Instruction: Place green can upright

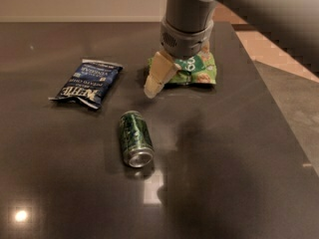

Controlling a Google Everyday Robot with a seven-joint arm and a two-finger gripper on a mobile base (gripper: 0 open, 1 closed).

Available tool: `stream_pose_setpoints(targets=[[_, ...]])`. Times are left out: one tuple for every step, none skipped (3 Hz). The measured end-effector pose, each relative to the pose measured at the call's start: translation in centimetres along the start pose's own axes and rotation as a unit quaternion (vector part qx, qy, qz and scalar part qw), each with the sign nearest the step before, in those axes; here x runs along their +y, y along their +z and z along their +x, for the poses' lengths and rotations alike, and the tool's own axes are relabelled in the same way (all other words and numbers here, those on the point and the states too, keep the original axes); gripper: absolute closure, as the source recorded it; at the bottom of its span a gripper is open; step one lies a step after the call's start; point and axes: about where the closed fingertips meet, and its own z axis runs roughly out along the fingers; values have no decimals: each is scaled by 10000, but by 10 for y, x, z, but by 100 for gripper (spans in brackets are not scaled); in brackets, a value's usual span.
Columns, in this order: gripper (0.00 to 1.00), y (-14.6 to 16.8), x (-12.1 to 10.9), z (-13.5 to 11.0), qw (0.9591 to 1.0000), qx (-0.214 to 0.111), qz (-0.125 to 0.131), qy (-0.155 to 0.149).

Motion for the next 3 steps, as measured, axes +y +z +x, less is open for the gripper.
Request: stream_pose_setpoints(targets=[[0, 12, 8, -7, 9971, 273, 174, 688], [0, 12, 9, -7, 9972, 267, 173, 675], [0, 18, 19, -12, 9960, 384, 118, 801]])
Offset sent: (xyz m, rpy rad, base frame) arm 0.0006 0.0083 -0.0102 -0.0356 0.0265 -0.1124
